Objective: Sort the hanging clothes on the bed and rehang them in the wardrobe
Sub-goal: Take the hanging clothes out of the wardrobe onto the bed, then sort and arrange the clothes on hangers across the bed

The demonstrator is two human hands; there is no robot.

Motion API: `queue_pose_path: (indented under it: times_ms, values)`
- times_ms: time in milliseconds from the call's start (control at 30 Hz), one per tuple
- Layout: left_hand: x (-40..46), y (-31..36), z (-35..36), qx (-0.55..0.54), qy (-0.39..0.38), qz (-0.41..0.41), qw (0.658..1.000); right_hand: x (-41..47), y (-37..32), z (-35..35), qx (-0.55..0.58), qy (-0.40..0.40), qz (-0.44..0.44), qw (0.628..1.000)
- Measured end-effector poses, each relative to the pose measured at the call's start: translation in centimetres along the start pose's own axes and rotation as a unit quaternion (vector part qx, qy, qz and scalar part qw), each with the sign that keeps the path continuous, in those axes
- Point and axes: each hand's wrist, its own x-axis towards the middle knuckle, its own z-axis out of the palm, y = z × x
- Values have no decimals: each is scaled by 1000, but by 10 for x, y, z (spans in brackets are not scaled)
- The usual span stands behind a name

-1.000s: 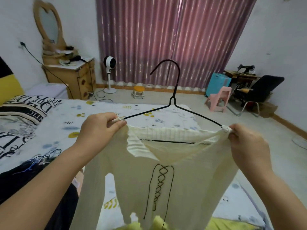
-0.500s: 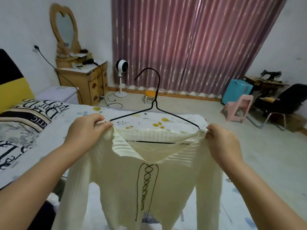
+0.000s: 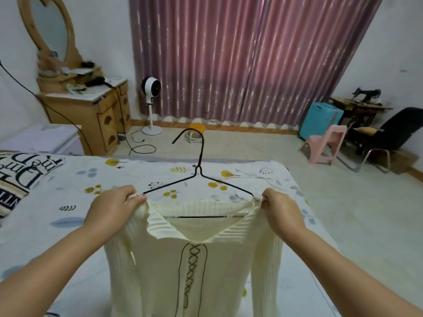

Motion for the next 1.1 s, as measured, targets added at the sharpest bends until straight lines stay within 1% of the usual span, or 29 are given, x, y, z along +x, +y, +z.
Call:
queue_pose_path:
  times_ms: [167,233,300,400,467,567,667,700,733,800,833,933,1033,1100]
  values:
    - [52,-34,57,69,-16,-27,997,67,-12,60,-3,-14,-20,1000]
    - [75,-43,80,115,-13,-33,993,93,-13,84,-6,4,-26,1000]
    - [95,-51,104,146,-11,-46,988,117,-13,108,-3,9,-14,1000]
    - [124,-66,144,175,-20,-59,983,150,-12,149,41,-21,24,999]
    - [143,-77,173,192,-26,-63,979,170,-10,178,51,-23,32,998]
    - [171,-93,216,185,-23,-63,980,202,-6,221,68,-18,33,997]
    - [199,-108,257,134,-32,-66,988,232,3,265,117,-28,50,991]
    - [206,-113,271,112,-53,-73,990,240,6,281,137,-46,56,988]
    - [209,-118,286,95,-90,-83,988,246,10,297,155,-72,59,984]
    - [207,-128,316,87,-170,-105,976,249,17,328,167,-131,50,976]
    - [202,-131,330,95,-192,-107,971,247,20,342,160,-151,41,975]
    - [171,-144,369,128,-238,-92,958,221,27,381,114,-204,-6,972]
    - [127,-150,392,166,-299,-81,936,177,31,407,33,-263,-72,962]
    - [98,-151,396,205,-340,-46,917,149,30,410,-13,-283,-117,952]
